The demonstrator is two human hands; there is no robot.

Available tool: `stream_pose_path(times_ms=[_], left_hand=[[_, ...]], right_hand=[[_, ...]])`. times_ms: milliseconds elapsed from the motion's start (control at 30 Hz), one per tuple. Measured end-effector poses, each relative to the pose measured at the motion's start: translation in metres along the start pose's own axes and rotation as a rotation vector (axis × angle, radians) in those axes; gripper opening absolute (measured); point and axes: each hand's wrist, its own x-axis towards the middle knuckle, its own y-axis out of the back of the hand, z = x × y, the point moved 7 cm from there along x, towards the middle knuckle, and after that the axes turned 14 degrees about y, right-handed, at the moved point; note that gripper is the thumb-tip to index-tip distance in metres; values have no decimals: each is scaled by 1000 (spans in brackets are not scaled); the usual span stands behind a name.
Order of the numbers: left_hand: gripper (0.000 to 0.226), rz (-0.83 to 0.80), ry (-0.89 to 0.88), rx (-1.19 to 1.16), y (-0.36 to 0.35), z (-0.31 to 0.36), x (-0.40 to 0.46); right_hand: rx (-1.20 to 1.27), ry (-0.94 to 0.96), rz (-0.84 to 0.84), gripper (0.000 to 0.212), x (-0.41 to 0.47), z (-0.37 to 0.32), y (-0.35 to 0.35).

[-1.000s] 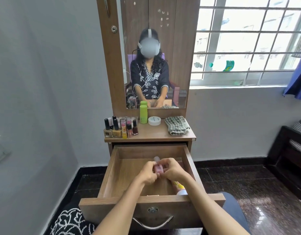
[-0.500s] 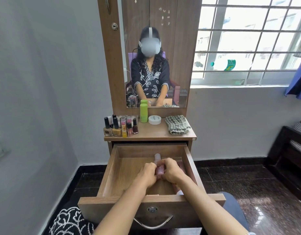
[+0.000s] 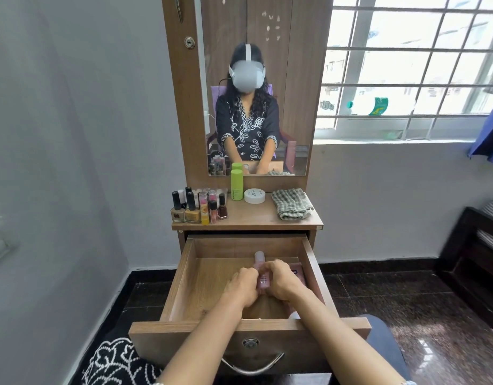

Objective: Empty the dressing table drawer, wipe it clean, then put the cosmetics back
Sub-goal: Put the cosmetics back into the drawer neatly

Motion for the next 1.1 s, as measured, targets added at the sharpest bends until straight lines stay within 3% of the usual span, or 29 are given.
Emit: stream_pose_path(times_ms=[333,633,733,900,1000,1100], left_hand=[[38,-15,25,-16,5,0,-7],[33,119,73,-146,26,2,-17],[27,278,34,-157,42,7,-21],[33,689,-182,-202,85,28,-38],[38,901,-242,-209,123,40,-34],[54,897,-156,-217,169,46,-12]], right_hand=[[-8,-47,-4,29,0,2,2],[-10,-30,106,25,-1,3,9],[-14,3,213,21,-1,-1,18],[31,163,643,28,-10,-47,65],[47,257,729,23,5,-72,88],[34,243,702,23,35,-79,103]])
